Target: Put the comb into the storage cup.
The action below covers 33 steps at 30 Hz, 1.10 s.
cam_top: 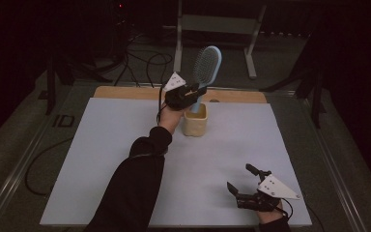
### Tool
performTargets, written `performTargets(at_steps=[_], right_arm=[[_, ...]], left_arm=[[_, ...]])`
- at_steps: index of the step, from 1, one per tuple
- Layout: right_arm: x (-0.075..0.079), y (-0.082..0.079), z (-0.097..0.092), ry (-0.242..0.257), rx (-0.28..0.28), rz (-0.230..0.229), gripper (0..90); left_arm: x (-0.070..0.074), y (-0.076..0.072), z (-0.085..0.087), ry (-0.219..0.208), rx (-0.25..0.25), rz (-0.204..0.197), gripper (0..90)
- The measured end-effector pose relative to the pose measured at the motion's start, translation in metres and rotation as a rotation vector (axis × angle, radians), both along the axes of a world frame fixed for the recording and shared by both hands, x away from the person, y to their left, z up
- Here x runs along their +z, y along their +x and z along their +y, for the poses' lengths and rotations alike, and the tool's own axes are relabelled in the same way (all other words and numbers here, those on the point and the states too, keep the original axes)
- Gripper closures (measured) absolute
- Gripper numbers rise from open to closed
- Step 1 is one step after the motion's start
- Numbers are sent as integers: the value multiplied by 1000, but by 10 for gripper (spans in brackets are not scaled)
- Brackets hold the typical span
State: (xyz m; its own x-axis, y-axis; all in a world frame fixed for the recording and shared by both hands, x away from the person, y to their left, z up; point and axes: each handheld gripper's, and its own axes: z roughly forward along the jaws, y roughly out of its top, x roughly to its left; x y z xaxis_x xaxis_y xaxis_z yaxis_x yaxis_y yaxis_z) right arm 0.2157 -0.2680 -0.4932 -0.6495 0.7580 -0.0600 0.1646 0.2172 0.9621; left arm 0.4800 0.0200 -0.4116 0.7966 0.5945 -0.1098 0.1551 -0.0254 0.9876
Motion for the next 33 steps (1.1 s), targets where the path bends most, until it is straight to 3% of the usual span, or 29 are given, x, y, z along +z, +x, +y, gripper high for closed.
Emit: performTargets(at_steps=[5,10,21,23,33], right_arm=[[0,0,0,8,-3,1,96],[0,0,0,6,0,-1,96],[0,0,0,4,3,0,96],[0,0,0,4,5,1,96],[-1,0,0,-1,7,0,96]], left_arm=[[-10,2,1,-22,34,11,697],[-17,3,0,-10,41,13,697],[-37,-3,0,-16,106,42,696],[-39,-4,-1,3,113,33,696],[-46,-12,-4,21,91,9,694]])
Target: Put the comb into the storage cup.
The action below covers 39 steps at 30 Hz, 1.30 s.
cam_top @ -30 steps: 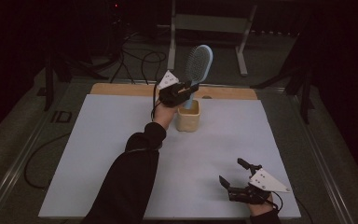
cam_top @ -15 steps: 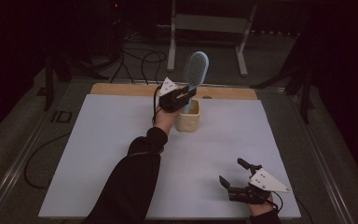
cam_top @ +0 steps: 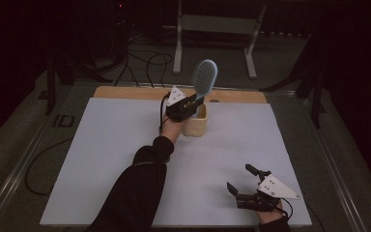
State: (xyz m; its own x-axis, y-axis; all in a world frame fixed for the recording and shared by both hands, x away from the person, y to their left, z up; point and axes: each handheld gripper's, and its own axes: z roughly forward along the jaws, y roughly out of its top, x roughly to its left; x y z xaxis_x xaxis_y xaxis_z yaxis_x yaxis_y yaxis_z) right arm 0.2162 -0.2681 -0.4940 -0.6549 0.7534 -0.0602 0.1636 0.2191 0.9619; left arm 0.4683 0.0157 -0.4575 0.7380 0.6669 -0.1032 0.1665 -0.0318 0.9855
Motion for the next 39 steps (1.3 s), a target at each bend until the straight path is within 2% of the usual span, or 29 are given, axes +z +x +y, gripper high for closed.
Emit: performTargets(at_steps=[5,6,7,8,9,10,11,12,13,14,16,27,39], right_arm=[[0,0,1,-1,0,-1,96],[0,0,1,-1,1,-2,96],[0,0,0,1,0,0,96],[0,0,0,3,-2,1,96],[0,0,0,6,-3,2,96],[0,0,-1,4,-4,3,96],[0,0,-1,6,-4,3,96],[0,0,-1,6,-4,3,96],[0,0,0,4,-4,2,96],[0,0,0,4,-3,2,96],[0,0,0,2,-2,0,95],[0,0,0,1,-2,5,96],[-3,2,-1,3,-3,13,96]], left_arm=[[-5,0,0,7,25,8,691],[-5,0,1,-3,24,10,685],[-5,0,1,-3,24,10,644],[-1,1,3,-26,17,52,518],[1,2,4,-42,4,66,374],[1,2,4,-42,4,66,252],[3,2,7,-56,-24,51,126],[3,2,7,-56,-24,51,31],[5,4,6,-36,-39,76,0],[6,1,3,68,-21,53,0],[6,0,2,98,-34,55,0],[7,-2,3,100,-43,66,0],[15,-5,10,113,-36,49,0]])
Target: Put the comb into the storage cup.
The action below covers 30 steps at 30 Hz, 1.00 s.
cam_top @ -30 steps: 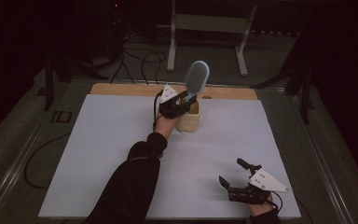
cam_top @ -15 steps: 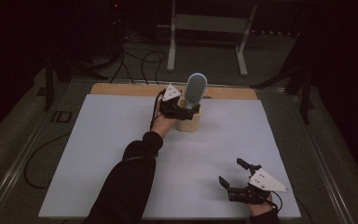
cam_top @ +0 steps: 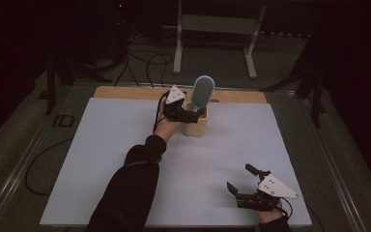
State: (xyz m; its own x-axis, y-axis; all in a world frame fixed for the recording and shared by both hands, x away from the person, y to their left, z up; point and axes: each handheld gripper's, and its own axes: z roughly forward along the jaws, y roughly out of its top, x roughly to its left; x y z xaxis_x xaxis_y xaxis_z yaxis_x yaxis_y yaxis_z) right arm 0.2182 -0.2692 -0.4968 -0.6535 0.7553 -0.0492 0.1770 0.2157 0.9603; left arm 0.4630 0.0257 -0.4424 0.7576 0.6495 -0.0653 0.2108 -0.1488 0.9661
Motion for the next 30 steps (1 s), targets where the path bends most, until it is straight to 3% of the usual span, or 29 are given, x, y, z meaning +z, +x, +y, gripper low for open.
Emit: performTargets(at_steps=[9,16,19,23,30], right_arm=[[0,1,-1,0,-6,1,96],[1,0,-1,-2,-8,-3,96],[1,0,0,-3,-10,-3,95],[1,-1,1,-9,-9,-2,95],[3,-1,1,-2,-12,-5,96]], left_arm=[[4,-3,7,1,-17,6,0],[13,-8,13,-11,-52,21,0],[19,-13,17,-19,-92,33,0],[22,-16,19,-7,-113,45,0],[28,-26,35,-13,-125,48,0]])
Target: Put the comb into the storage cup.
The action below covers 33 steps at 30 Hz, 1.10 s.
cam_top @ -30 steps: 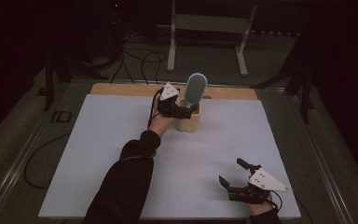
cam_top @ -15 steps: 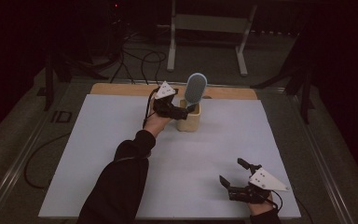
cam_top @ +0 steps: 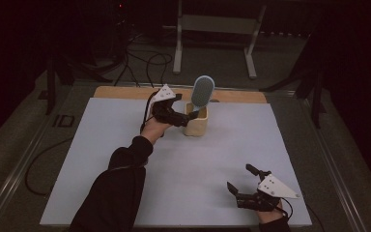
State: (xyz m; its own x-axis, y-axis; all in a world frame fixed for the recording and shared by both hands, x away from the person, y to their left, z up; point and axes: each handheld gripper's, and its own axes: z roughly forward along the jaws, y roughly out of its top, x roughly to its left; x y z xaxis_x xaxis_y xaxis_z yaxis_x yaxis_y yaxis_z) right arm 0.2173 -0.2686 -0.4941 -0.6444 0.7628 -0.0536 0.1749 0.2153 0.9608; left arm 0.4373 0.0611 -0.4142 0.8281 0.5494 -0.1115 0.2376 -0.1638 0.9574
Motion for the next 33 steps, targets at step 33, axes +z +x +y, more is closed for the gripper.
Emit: performTargets(at_steps=[33], right_arm=[[-2,1,4,-16,9,11,95]], left_arm=[[-9,-54,82,46,2,27,0]])
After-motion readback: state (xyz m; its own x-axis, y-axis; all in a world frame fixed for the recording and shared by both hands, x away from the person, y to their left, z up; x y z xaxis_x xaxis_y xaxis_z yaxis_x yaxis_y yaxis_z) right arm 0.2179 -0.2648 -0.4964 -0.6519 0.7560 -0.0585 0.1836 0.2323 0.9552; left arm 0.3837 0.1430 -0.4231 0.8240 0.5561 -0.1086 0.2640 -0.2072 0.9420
